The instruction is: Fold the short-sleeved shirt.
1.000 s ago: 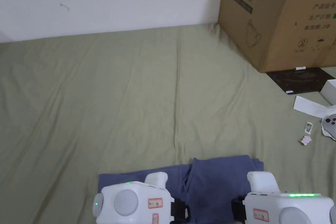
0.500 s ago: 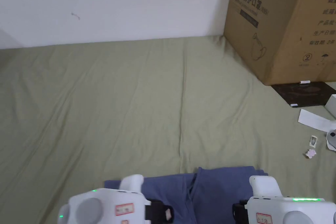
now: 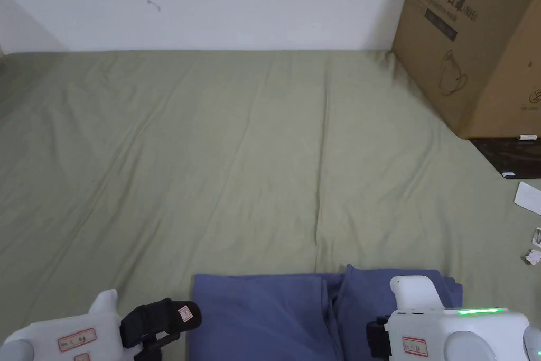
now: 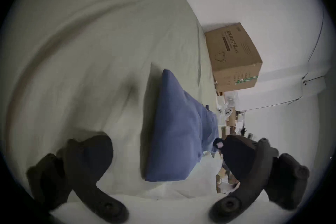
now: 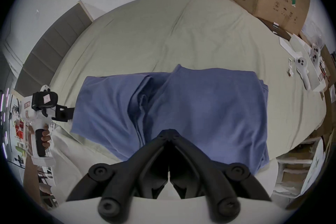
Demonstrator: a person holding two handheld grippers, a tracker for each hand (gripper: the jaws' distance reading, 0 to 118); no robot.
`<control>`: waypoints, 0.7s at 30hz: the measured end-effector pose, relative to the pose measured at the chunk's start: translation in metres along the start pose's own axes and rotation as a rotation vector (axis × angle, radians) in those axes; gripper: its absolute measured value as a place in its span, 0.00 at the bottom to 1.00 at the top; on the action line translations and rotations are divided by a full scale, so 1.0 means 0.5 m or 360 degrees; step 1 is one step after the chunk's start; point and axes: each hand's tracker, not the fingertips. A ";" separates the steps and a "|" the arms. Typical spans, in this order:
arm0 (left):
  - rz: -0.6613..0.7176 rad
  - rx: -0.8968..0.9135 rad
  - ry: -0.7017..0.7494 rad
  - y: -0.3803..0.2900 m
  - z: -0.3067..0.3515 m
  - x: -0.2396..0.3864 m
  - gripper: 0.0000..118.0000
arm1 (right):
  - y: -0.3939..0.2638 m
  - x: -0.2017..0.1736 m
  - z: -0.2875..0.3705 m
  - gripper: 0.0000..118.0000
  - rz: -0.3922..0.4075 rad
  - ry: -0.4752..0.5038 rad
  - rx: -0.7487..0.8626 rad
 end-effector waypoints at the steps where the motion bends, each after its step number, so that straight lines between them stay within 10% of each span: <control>1: 0.0015 0.0017 -0.0068 -0.004 -0.017 -0.004 1.00 | 0.002 -0.008 -0.002 0.00 0.0022 -0.0003 -0.0007; 8: 0.0046 -0.0102 -0.0252 -0.002 -0.080 -0.012 0.99 | 0.006 -0.035 -0.017 0.00 0.0071 -0.0005 -0.0042; 9: 0.0074 -0.0113 -0.0310 0.013 -0.087 -0.013 0.90 | 0.006 -0.037 -0.020 0.00 0.0070 -0.0004 -0.0047; 11: 0.0119 -0.0135 -0.0198 0.010 -0.107 -0.023 0.15 | 0.007 -0.039 -0.026 0.00 0.0079 -0.0012 -0.0074; 21: -0.0058 -0.0178 -0.0161 0.060 -0.040 -0.042 0.10 | 0.022 -0.039 -0.035 0.00 0.0094 -0.0071 -0.0108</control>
